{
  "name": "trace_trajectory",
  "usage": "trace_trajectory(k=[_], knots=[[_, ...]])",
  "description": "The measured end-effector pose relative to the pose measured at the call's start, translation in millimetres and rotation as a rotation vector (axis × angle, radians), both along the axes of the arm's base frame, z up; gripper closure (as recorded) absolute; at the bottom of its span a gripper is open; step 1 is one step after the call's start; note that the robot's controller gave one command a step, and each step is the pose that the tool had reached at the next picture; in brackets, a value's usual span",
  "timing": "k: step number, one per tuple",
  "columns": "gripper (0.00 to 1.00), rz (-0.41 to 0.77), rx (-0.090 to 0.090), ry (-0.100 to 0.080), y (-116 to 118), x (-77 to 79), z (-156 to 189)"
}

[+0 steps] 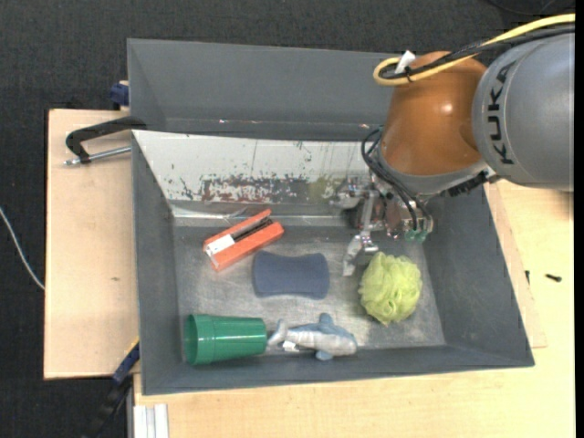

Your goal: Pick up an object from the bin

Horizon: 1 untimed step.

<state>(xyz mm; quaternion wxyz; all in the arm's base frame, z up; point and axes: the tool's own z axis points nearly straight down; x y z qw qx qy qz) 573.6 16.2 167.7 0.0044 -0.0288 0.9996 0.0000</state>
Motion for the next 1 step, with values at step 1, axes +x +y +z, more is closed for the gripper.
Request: trace_trajectory(k=[1], knots=[[1.0, -0.055, 0.0, 0.003, 46.0, -9.1, -92.9]])
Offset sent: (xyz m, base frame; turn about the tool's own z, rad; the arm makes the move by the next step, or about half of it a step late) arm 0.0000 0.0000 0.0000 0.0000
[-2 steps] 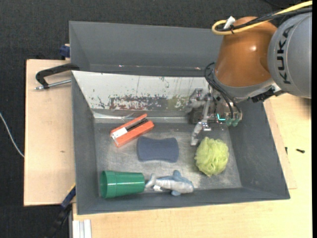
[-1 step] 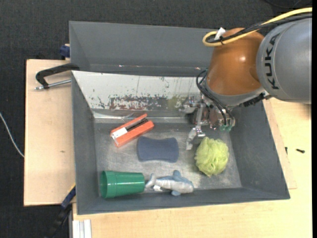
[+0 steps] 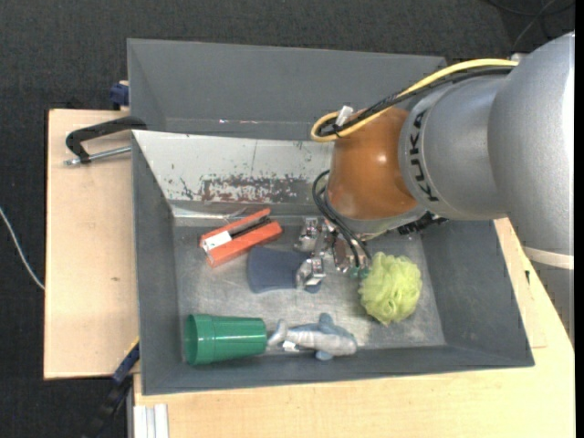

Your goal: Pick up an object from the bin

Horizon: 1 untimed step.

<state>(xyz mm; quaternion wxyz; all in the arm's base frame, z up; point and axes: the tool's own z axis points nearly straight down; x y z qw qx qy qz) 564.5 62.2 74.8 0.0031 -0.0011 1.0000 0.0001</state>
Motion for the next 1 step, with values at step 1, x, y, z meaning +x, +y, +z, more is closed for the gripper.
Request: trace_trajectory(k=[1], knots=[[1.0, 0.0, 0.0, 0.0, 0.1, 0.0, 0.0]])
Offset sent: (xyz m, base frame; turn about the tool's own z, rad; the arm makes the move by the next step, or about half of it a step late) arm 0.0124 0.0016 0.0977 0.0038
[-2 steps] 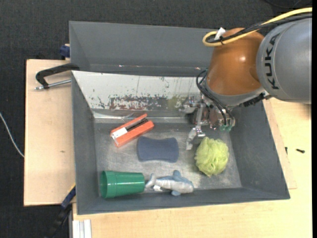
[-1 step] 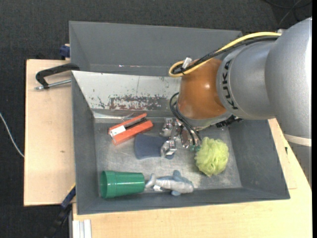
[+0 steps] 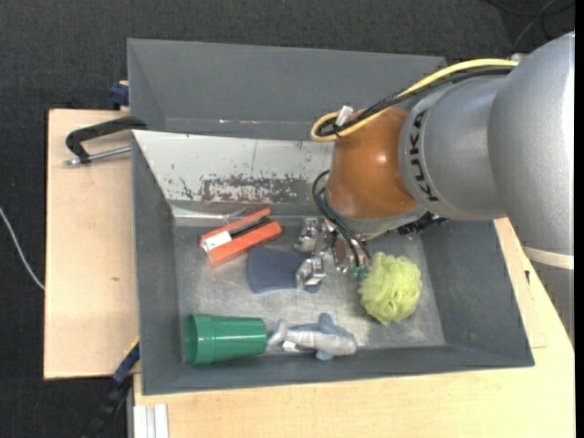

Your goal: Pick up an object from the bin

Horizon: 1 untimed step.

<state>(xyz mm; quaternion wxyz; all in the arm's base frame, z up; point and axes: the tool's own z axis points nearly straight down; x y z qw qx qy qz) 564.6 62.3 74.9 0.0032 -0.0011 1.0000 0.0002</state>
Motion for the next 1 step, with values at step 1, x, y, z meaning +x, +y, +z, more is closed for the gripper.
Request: trace_trajectory(k=[1], knots=[[1.0, -0.003, 0.001, 0.002, 2.4, 13.6, 98.9]])
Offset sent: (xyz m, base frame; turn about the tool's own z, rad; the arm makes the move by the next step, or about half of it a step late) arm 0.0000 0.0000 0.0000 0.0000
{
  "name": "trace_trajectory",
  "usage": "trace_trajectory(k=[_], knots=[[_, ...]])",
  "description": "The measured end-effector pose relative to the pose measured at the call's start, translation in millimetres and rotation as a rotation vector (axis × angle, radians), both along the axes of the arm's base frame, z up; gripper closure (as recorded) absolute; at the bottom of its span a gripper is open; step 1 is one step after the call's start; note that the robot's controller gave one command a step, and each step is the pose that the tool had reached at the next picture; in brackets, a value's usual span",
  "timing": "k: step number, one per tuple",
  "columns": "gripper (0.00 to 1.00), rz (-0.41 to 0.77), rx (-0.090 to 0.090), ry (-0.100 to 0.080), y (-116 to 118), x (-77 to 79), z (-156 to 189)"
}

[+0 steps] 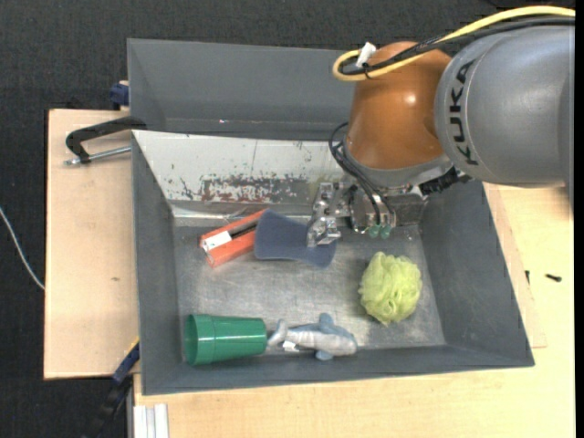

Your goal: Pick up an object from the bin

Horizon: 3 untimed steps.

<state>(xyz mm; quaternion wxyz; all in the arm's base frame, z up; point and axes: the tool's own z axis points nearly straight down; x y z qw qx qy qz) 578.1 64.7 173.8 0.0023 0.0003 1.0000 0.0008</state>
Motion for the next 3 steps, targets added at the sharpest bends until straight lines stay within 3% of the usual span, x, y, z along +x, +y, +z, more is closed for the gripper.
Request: trace_trajectory(k=[2, 3], knots=[[1.0, 0.032, -0.001, 0.0, 0.2, 4.9, 7.7], [1.0, 0.063, -0.001, 0.0, -9.3, 7.9, 39.8]])
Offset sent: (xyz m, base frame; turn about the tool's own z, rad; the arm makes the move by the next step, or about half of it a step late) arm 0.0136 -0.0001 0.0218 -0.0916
